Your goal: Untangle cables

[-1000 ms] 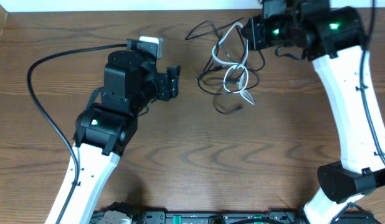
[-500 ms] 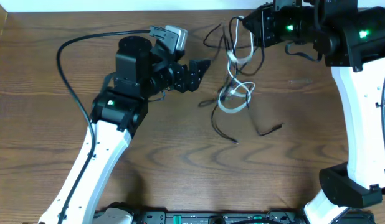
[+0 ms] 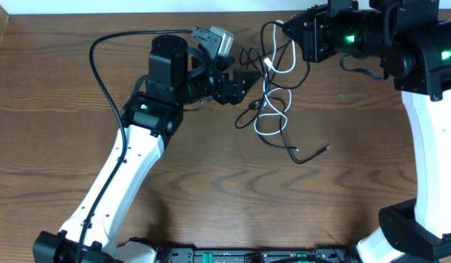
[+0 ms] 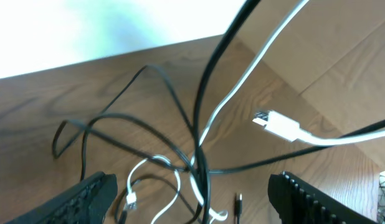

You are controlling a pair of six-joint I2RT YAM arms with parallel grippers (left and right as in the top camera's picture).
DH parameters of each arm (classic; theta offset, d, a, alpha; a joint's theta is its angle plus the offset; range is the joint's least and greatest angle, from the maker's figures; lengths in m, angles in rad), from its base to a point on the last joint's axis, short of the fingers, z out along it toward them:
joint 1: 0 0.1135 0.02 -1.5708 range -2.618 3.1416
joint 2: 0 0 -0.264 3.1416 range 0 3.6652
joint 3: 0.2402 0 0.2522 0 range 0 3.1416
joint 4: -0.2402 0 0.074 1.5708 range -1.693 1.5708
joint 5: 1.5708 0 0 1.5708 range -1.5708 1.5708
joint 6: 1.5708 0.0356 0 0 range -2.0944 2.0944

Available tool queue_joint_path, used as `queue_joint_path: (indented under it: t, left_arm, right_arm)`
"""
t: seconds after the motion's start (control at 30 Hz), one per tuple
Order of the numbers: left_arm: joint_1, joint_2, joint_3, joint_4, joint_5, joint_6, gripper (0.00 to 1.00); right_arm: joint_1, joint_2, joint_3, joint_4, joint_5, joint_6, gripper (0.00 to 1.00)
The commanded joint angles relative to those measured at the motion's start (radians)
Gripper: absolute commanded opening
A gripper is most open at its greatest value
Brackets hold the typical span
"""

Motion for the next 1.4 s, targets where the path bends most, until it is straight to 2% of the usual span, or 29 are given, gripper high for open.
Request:
queue_joint_path:
  t: [0.0,0.2,0.23,0.27,0.3,0.47,0.57,0.73,0.8,0.83,0.87,0.9,1.07,1.3,1.37]
  left_arm:
    - [-0.02,0.007,-0.003,0.036,0.016,0.002,0.83]
    - [-0.023,0.053,-0.003,0.123,0.013,-0.003,0.83]
    - [-0.023,0.055,-0.003,0.134,0.013,-0.005,0.8]
    - [-0.023,0.058,-0.003,0.162,0.013,-0.005,0.59]
    - [-0.022,0.058,-0.003,0.177,0.013,-0.005,0.5]
    - [-0.023,0.058,-0.003,0.286,0.012,-0.034,0.49]
    - [-0.023,0.058,-0.003,0.311,0.013,-0.036,0.61]
    - [-0.023,0.058,-0.003,0.312,0.013,-0.036,0.58]
    - [-0.023,0.058,-0.003,0.319,0.013,-0.036,0.46]
    - [-0.023,0.058,-0.003,0.322,0.013,-0.036,0.36]
    - [-0.023,0.058,-0.003,0.323,0.013,-0.036,0.14]
    - [-0.023,0.058,-0.003,0.324,0.013,-0.036,0.08]
    - [-0.018,0.058,-0.003,0.322,-0.034,-0.036,0.08]
    - [0.049,0.007,-0.003,0.293,-0.029,-0.044,0.08]
    - [0.057,-0.02,-0.003,0.286,-0.028,-0.044,0.08]
  right_arm:
    - [-0.002,-0.026,0.024,0.004,-0.056,-0.015,0.01]
    - [-0.002,-0.043,0.023,-0.014,-0.11,-0.033,0.01]
    - [-0.002,-0.046,0.023,-0.026,-0.109,-0.047,0.01]
    - [-0.002,-0.052,0.023,-0.039,-0.106,-0.053,0.01]
    - [-0.002,-0.053,0.023,-0.045,-0.104,-0.055,0.01]
    - [-0.002,-0.064,0.023,-0.052,-0.104,-0.056,0.01]
    - [-0.002,-0.066,0.023,-0.055,-0.105,-0.056,0.01]
    - [-0.002,-0.066,0.023,-0.061,-0.112,-0.055,0.01]
    - [-0.001,-0.066,0.023,-0.063,-0.111,-0.056,0.01]
    - [-0.001,-0.066,0.023,-0.065,-0.111,-0.055,0.01]
    - [-0.001,-0.066,0.023,-0.066,-0.111,-0.056,0.01]
    - [-0.001,-0.066,0.023,-0.067,-0.111,-0.055,0.01]
    - [-0.002,-0.066,0.023,-0.082,-0.085,-0.056,0.01]
    - [-0.002,-0.065,0.023,-0.167,0.293,-0.05,0.01]
    - [-0.002,-0.063,0.021,-0.177,0.464,0.003,0.01]
